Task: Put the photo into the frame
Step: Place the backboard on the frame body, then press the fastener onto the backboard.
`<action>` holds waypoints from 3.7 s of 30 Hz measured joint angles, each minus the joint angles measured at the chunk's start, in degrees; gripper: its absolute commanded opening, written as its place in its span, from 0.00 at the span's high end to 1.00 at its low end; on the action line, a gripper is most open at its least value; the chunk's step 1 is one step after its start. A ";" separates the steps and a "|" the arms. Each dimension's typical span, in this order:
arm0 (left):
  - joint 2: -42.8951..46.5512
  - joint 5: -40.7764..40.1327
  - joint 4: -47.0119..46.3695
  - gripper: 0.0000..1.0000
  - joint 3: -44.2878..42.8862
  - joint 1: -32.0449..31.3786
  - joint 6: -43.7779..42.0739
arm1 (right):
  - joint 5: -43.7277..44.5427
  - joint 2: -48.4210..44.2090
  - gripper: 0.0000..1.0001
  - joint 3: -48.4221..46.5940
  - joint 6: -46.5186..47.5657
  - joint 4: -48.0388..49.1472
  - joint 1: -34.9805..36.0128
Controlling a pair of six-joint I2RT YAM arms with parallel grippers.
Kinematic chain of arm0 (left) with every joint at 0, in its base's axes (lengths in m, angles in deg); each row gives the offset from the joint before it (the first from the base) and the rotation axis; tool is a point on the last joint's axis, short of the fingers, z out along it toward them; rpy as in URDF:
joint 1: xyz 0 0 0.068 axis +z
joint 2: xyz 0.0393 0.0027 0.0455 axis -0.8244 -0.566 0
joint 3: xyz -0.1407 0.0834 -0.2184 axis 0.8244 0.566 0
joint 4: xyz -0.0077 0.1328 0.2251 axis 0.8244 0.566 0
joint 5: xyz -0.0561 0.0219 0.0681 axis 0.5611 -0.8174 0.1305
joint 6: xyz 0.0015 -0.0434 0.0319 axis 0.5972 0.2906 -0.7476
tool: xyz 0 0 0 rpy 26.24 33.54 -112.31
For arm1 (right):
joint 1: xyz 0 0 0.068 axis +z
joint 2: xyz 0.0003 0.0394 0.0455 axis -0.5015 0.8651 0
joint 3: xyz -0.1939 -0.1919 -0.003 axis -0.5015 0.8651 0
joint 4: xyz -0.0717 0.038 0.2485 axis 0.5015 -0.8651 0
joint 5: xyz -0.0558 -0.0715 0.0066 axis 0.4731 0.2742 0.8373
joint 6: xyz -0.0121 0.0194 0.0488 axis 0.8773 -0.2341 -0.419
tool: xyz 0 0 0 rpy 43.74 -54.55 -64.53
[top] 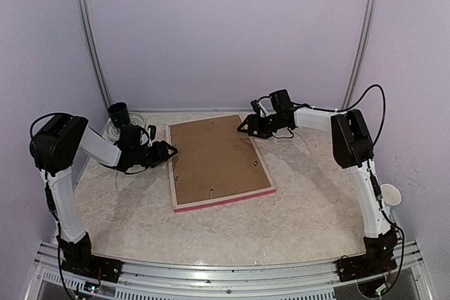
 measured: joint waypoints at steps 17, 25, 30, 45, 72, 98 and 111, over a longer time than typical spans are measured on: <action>-0.09 0.33 -0.15 0.36 0.00 0.00 0.22 | 0.02 0.94 0.29 -1.25 -0.90 0.48 0.22; -0.09 1.01 -1.51 0.33 0.61 0.26 1.38 | 4.90 -2.86 0.27 3.78 1.79 0.48 0.92; -0.09 1.11 -2.14 0.31 0.87 0.26 1.51 | 7.15 -7.93 0.28 10.75 2.32 1.51 0.57; -0.68 -0.15 -1.38 0.39 -0.07 -0.63 0.57 | 7.58 -11.47 0.29 22.51 3.19 7.06 0.15; -0.42 -4.02 -3.87 0.35 1.60 -9.60 1.20 | 12.44 -33.77 0.28 56.76 -2.32 16.28 1.46; 9.90 -9.55 -4.72 0.29 13.97 -9.77 2.60 | 25.44 -32.81 0.19 42.91 0.92 1.42 -0.24; 9.64 -9.03 -5.22 0.29 13.90 -9.46 2.78 | 26.62 -27.82 0.19 39.54 2.19 0.74 -0.24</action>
